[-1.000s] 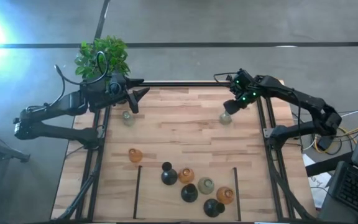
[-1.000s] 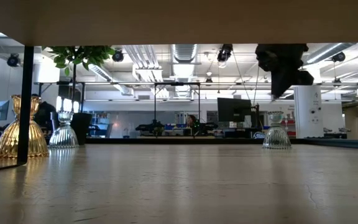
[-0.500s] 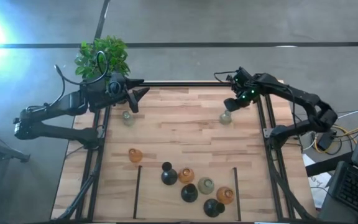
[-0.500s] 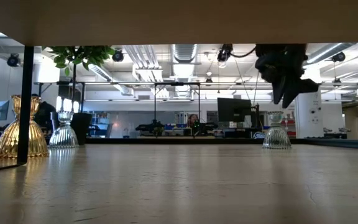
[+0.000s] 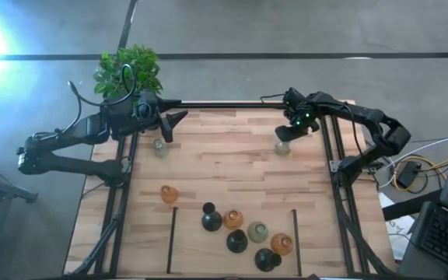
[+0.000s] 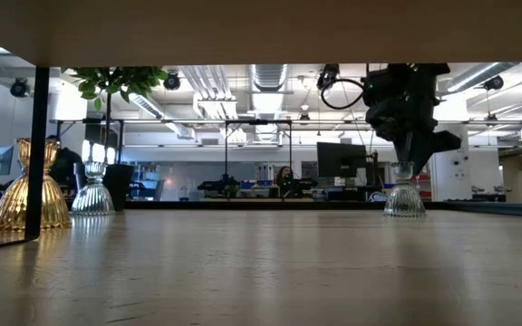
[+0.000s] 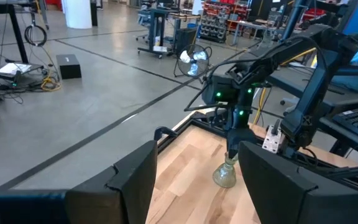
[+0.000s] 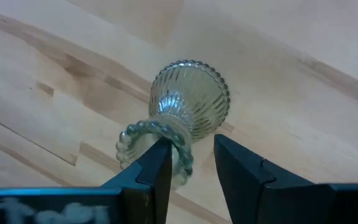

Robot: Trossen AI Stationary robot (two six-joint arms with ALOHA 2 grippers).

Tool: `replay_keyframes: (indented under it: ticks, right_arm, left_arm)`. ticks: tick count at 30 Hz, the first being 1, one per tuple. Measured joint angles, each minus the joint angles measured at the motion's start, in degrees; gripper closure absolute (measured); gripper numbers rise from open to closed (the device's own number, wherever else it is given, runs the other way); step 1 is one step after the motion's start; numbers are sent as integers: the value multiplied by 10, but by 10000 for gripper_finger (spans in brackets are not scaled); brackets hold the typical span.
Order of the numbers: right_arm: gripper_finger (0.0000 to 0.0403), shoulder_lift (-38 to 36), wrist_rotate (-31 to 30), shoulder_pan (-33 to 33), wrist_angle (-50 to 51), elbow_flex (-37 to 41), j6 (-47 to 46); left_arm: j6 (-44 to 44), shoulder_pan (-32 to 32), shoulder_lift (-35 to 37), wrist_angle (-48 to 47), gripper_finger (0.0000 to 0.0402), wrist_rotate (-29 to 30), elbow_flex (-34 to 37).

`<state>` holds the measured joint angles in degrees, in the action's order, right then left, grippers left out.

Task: Pick & Place candle stick holders
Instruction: Put the right transparent glass candle holder on the shelf

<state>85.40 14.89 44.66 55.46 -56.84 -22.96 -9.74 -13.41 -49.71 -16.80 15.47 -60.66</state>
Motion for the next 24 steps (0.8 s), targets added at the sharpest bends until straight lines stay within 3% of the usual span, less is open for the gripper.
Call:
replay_keyframes:
  ticks: [10, 19, 24]
  right_arm:
    - [379, 21, 7, -2, 0, -2, 22]
    - [380, -61, 30, -13, 17, -11, 15]
    - [380, -130, 33, -51, 61, -81, -6]
  left_arm:
    - [4, 0, 0, 0, 172, -6, 0]
    - [28, 0, 0, -1, 172, -40, 0]
    - [49, 0, -4, -1, 172, -82, 0]
